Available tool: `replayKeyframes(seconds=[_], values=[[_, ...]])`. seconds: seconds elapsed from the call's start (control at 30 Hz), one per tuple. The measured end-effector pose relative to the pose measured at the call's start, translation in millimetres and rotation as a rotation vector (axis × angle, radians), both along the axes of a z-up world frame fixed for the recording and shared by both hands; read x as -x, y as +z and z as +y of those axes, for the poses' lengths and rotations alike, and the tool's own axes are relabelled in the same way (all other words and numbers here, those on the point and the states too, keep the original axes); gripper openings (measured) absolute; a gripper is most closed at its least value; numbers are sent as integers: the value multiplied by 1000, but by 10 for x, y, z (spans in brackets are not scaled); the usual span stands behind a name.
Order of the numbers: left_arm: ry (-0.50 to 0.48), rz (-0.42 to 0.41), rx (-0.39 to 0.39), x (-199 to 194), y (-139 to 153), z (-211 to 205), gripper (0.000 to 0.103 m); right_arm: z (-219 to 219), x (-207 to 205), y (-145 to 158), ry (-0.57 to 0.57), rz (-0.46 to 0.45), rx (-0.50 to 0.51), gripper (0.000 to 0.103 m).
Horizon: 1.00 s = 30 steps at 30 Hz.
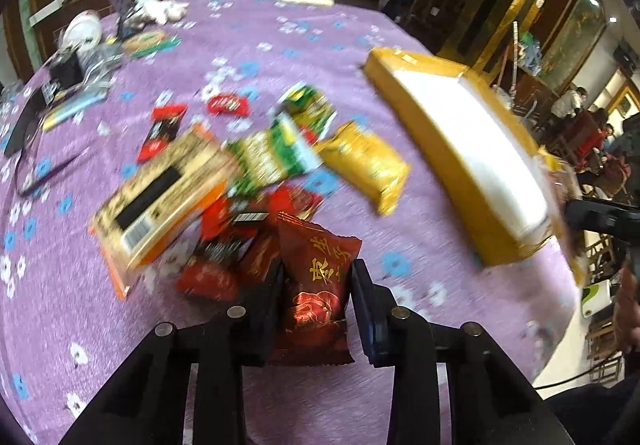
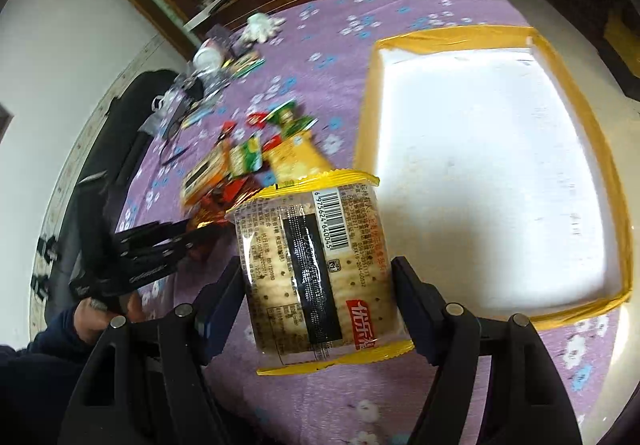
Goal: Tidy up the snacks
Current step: 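Place the red bag and cracker roll into the white box with both tools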
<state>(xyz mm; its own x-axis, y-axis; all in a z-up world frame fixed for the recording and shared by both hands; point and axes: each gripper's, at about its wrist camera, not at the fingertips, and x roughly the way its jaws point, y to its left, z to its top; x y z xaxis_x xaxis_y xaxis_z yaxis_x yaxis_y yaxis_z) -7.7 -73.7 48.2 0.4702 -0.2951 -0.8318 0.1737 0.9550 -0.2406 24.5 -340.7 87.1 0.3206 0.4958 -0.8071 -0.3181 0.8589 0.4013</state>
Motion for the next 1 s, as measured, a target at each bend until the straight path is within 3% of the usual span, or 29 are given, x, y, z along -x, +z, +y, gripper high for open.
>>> replayKeyframes(seconds=[0.2, 0.47, 0.67, 1.0], values=[[-58, -23, 97, -276, 283, -290, 33, -296, -219, 111, -72, -11, 26, 72], [-147, -33, 154, -874, 508, -1032, 33, -599, -752, 132, -137, 22, 38, 72], [-128, 10, 176, -1437, 352, -1476, 33, -733, -1343, 44, -175, 52, 78, 72], [-68, 85, 93, -2154, -84, -1846, 33, -742, -2197, -423, -163, 96, 164, 72]])
